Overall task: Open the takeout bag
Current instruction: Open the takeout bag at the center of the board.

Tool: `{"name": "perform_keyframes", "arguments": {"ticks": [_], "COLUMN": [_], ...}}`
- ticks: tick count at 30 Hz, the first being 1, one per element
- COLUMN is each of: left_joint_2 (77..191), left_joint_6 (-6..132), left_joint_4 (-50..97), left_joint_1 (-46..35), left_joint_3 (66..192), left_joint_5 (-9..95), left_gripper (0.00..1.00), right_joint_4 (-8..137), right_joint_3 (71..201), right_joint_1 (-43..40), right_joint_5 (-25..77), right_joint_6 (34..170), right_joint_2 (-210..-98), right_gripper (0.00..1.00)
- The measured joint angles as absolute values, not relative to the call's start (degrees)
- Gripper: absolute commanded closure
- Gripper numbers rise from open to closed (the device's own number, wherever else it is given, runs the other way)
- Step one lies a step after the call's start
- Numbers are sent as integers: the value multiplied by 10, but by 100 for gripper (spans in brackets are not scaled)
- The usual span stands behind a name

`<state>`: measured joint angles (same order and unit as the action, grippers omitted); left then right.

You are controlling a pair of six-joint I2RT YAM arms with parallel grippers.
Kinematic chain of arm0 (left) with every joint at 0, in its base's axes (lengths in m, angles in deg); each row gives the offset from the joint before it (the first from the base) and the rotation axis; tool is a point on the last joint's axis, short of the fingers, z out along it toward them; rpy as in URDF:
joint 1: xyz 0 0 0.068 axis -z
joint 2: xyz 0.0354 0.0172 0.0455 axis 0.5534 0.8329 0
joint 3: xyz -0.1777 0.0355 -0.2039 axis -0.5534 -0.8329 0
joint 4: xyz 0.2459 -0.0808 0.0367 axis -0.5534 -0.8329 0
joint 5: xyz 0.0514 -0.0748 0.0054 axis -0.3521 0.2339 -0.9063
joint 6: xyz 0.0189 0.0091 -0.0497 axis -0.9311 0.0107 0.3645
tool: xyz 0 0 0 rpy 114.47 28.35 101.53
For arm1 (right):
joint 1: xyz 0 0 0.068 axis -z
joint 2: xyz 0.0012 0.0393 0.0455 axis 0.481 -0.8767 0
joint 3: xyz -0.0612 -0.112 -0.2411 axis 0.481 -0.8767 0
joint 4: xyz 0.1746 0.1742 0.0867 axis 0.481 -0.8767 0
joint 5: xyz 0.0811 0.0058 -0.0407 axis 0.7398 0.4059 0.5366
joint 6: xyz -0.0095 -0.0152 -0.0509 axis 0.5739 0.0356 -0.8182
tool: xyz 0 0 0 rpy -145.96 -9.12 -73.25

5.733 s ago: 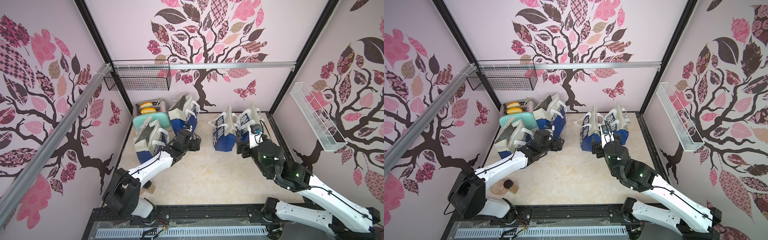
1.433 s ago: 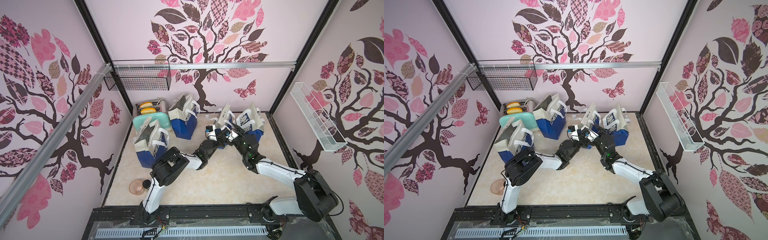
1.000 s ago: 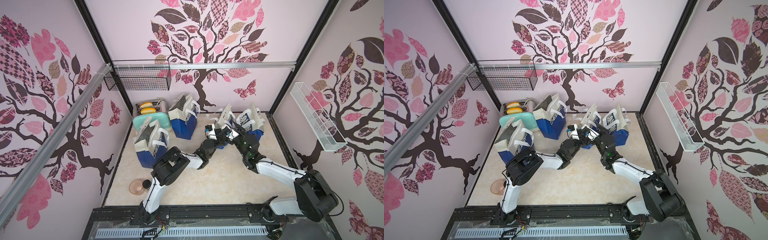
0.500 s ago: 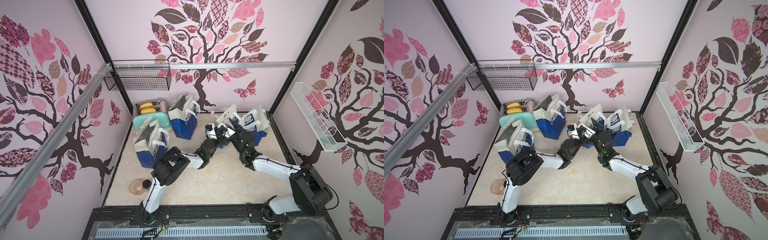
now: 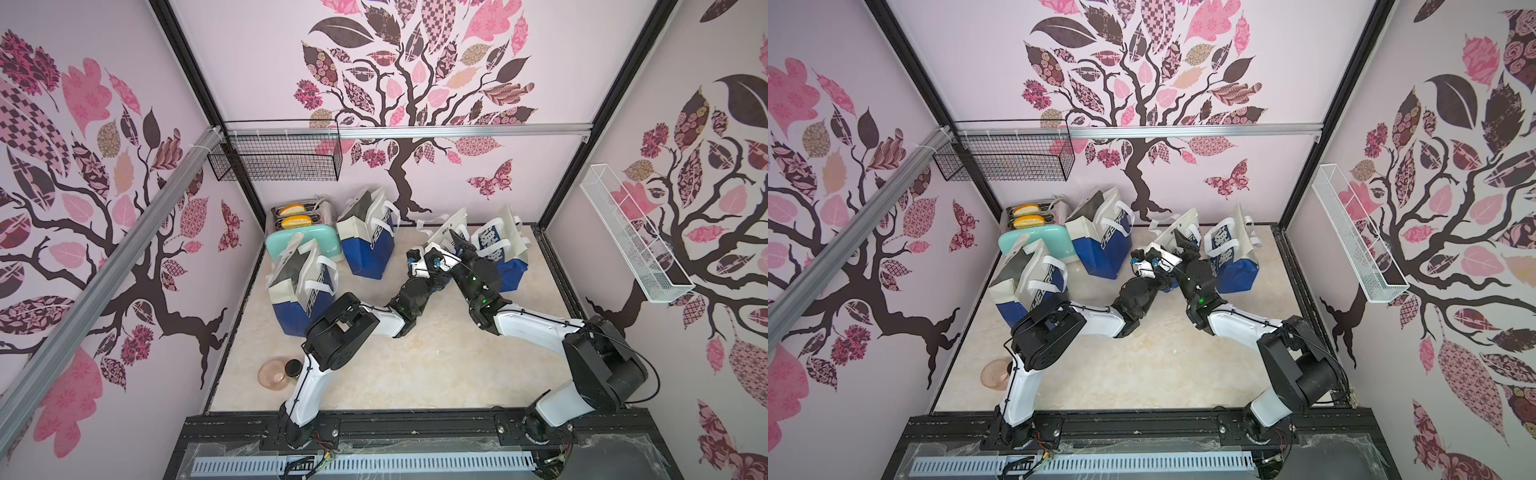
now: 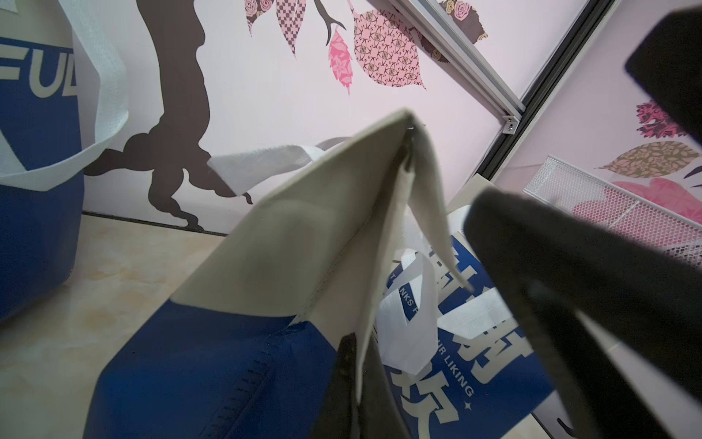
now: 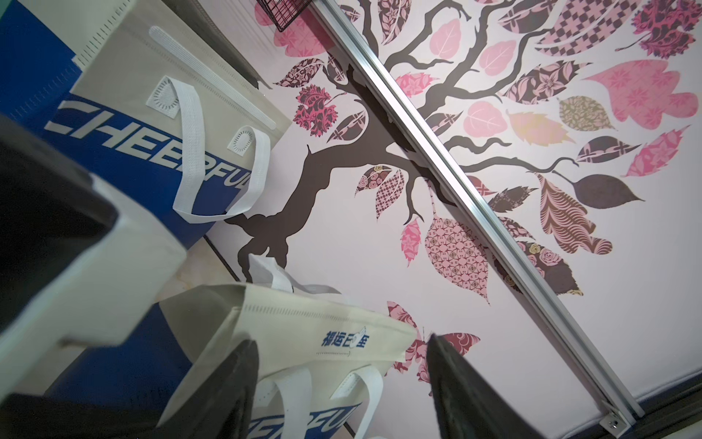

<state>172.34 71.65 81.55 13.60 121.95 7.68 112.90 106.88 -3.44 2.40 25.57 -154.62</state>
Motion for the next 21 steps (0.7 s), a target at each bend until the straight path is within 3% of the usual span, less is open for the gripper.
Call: {"name": "perform_keyframes", "arguments": {"ticks": [21], "left_joint_2": [1713], "left_joint_6": [678], "left_joint_4": [825], "left_joint_1": [153], "left_joint_3": [1197], "left_joint_5": [89], "left_gripper": [100], "right_joint_4": [1131], "right_joint_3": [1044], "right_joint_1": [-51], "right_joint_5": [0], "right_joint_6": [293], "right_joint_2": [-1526], "right_gripper": [29]}}
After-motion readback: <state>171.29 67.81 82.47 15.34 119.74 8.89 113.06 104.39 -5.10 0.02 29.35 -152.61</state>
